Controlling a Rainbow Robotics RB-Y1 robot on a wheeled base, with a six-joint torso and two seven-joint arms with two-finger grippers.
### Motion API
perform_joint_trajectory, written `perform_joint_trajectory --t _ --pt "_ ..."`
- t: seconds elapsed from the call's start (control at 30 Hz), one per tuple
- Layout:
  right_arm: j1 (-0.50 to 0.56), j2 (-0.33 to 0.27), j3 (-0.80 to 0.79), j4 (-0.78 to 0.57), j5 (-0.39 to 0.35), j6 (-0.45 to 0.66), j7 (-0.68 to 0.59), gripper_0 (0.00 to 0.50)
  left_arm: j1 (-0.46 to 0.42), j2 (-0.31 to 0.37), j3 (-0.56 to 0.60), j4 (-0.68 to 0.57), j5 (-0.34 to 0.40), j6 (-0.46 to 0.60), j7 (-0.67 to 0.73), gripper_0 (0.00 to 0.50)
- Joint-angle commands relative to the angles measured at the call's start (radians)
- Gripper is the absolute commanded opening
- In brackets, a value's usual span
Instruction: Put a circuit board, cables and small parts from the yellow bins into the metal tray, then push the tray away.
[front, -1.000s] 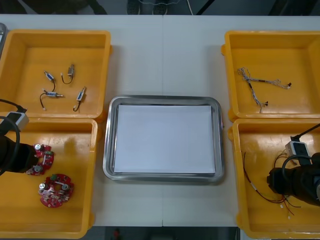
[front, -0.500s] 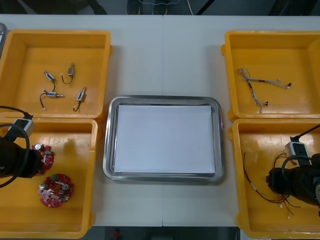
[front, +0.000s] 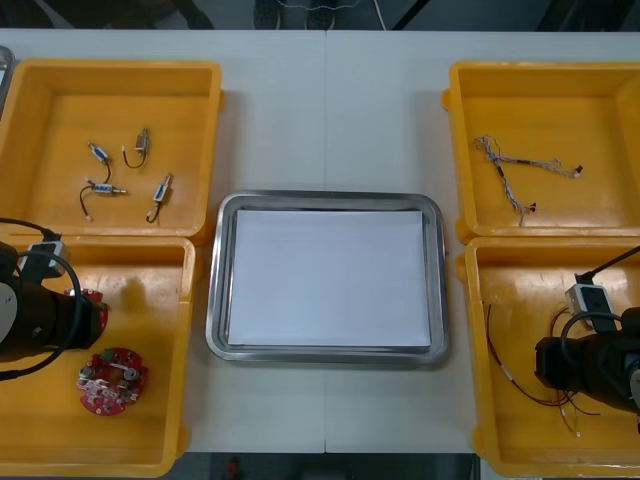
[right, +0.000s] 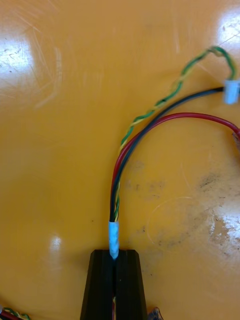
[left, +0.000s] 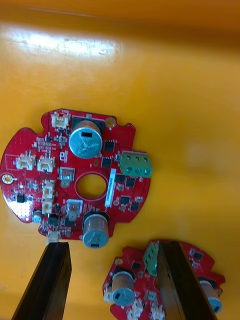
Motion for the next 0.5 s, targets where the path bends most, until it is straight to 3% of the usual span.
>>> perform_joint_trajectory --t 0.03,0.23,0.5 --pt "0.018 0.013 0.014 -0.004 0.005 -0.007 0.014 0.000 0.025 -0.022 -0.015 0.034 -0.024 -0.058 -0.011 0.500" --pt "0.015 0.013 -0.026 -0.032 0.000 0.017 0.021 0.000 0.027 -0.022 -0.038 0.057 -0.050 -0.083 -0.010 0.500" --pt "-0.022 0.013 -0.126 -0.150 -0.040 0.210 0.023 0.000 0.047 -0.021 -0.040 0.057 -0.048 -0.081 -0.011 0.500"
